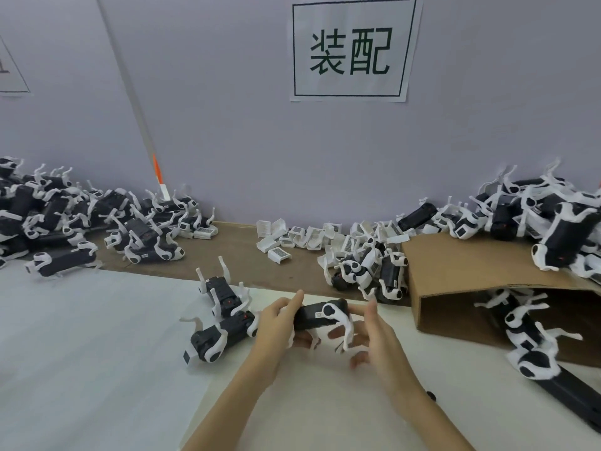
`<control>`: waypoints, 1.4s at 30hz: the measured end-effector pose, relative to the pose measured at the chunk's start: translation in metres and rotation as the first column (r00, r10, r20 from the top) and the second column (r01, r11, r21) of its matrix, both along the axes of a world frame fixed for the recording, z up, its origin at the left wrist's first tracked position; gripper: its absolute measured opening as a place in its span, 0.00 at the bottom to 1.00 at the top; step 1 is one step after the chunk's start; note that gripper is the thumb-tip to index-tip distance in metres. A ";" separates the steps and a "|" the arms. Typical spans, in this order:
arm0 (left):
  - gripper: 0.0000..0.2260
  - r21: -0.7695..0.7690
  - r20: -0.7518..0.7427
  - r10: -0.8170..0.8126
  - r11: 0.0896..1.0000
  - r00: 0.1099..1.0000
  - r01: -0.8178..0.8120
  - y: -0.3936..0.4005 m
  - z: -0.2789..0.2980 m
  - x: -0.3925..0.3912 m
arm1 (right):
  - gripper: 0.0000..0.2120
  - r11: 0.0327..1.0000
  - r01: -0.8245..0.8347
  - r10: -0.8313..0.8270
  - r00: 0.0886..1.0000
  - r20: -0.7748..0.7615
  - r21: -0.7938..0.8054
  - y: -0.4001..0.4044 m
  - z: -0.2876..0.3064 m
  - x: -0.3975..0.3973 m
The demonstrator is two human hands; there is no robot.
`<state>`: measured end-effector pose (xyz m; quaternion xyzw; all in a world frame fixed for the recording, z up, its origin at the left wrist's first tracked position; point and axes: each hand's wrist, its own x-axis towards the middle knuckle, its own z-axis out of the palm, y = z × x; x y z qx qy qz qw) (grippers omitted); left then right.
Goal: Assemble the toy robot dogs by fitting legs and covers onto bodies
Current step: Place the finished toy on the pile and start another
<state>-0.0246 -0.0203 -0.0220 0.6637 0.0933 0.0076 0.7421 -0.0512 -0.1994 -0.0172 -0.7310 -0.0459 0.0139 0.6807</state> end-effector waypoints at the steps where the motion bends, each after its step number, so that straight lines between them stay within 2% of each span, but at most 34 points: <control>1: 0.18 -0.067 -0.008 0.023 0.997 1.000 -0.024 0.001 -0.001 0.002 | 0.28 1.000 0.022 -0.022 1.000 0.005 0.022 0.003 0.003 0.008; 2: 0.19 -0.128 -0.008 0.042 0.991 0.999 -0.043 0.001 -0.002 0.005 | 0.25 0.999 0.042 -0.042 0.999 0.024 0.012 0.006 0.006 0.018; 4: 0.20 -0.219 -0.006 0.079 0.972 0.997 -0.078 0.000 -0.002 0.007 | 0.19 0.992 0.067 -0.056 0.993 0.104 -0.105 0.014 0.016 0.047; 7: 0.18 -0.251 -0.015 0.130 0.959 0.991 -0.130 -0.003 -0.005 0.011 | 0.10 0.961 0.088 -0.028 0.975 0.222 -0.263 0.030 0.036 0.106; 10: 0.16 -0.245 -0.014 0.170 0.955 0.985 -0.168 -0.005 -0.010 0.013 | 0.10 0.842 0.152 0.039 0.940 0.338 -0.519 0.051 0.054 0.166; 11: 0.15 -0.247 -0.007 0.184 0.952 0.983 -0.180 -0.006 -0.011 0.014 | 0.11 0.754 0.166 0.097 0.929 0.357 -0.636 0.055 0.058 0.183; 12: 0.14 -0.254 0.006 0.197 0.949 0.980 -0.189 -0.006 -0.013 0.016 | 0.14 0.615 0.182 0.176 0.917 0.358 -0.767 0.059 0.061 0.198; 14: 0.13 -0.265 0.031 0.213 0.944 0.977 -0.197 -0.008 -0.016 0.019 | 0.21 0.243 0.206 0.304 0.912 0.276 -0.948 0.062 0.060 0.221; 16: 0.13 -0.257 0.045 0.213 0.947 0.976 -0.195 -0.010 -0.019 0.022 | 0.19 -0.039 0.185 0.299 0.940 0.165 -0.982 0.065 0.055 0.235; 17: 0.12 -0.250 0.054 0.210 0.950 0.976 -0.190 -0.011 -0.021 0.024 | 0.16 -0.121 0.144 0.260 0.959 0.109 -0.982 0.067 0.051 0.240; 19: 0.13 -0.235 0.069 0.214 0.953 0.974 -0.193 -0.010 -0.023 0.026 | 0.15 -0.161 0.031 0.166 0.986 0.004 -0.986 0.073 0.044 0.247; 21: 0.13 -0.221 0.067 0.225 0.953 0.972 -0.206 -0.010 -0.023 0.027 | 0.15 -0.181 -0.007 0.134 0.990 -0.032 -0.984 0.078 0.040 0.251; 23: 0.13 -0.218 0.061 0.228 0.953 0.972 -0.210 -0.009 -0.022 0.027 | 0.14 -0.200 0.057 0.152 0.988 0.027 -0.978 0.081 0.040 0.252; 25: 0.13 -0.202 0.061 0.219 0.958 0.974 -0.203 -0.009 -0.021 0.026 | 0.11 -0.221 0.198 0.246 0.959 0.142 -0.955 0.084 0.039 0.250; 26: 0.12 -0.197 0.066 0.210 0.961 0.975 -0.194 -0.010 -0.021 0.025 | 0.12 -0.203 0.280 0.307 0.928 0.210 -0.938 0.083 0.039 0.248; 27: 0.13 -0.191 0.077 0.199 0.965 0.977 -0.181 -0.011 -0.021 0.024 | 0.13 -0.137 0.348 0.352 0.892 0.282 -0.928 0.080 0.039 0.244; 28: 0.13 -0.173 0.094 0.192 0.970 0.977 -0.173 -0.012 -0.023 0.022 | 0.15 -0.020 0.388 0.373 0.858 0.354 -0.921 0.076 0.040 0.240; 29: 0.14 -0.140 0.109 0.191 0.975 0.976 -0.175 -0.012 -0.024 0.022 | 0.16 0.142 0.389 0.358 0.837 0.414 -0.910 0.071 0.042 0.235; 31: 0.15 -0.070 0.112 0.198 0.979 0.974 -0.191 -0.011 -0.026 0.021 | 0.21 0.540 0.279 0.230 0.859 0.457 -0.795 0.056 0.047 0.217; 32: 0.15 -0.054 0.109 0.196 0.980 0.974 -0.191 -0.010 -0.026 0.021 | 0.23 0.701 0.219 0.166 0.875 0.454 -0.679 0.047 0.049 0.205; 33: 0.16 -0.049 0.106 0.183 0.983 0.977 -0.179 -0.010 -0.025 0.021 | 0.24 0.804 0.182 0.114 0.887 0.447 -0.567 0.038 0.051 0.191; 34: 0.15 -0.045 0.102 0.166 0.986 0.981 -0.162 -0.010 -0.024 0.020 | 0.24 0.868 0.162 0.070 0.896 0.438 -0.470 0.027 0.051 0.175; 36: 0.14 -0.031 0.101 0.148 0.989 0.984 -0.146 -0.010 -0.023 0.018 | 0.22 0.938 0.142 0.000 0.912 0.409 -0.316 0.006 0.048 0.141; 39: 0.13 0.011 0.131 0.140 0.990 0.981 -0.142 -0.012 -0.023 0.014 | 0.16 0.973 0.157 -0.082 0.922 0.379 -0.172 -0.025 0.035 0.084; 42: 0.13 0.102 0.204 0.133 0.982 0.970 -0.156 -0.016 -0.022 0.009 | 0.15 0.982 0.188 -0.186 0.938 0.293 0.020 -0.046 0.020 0.040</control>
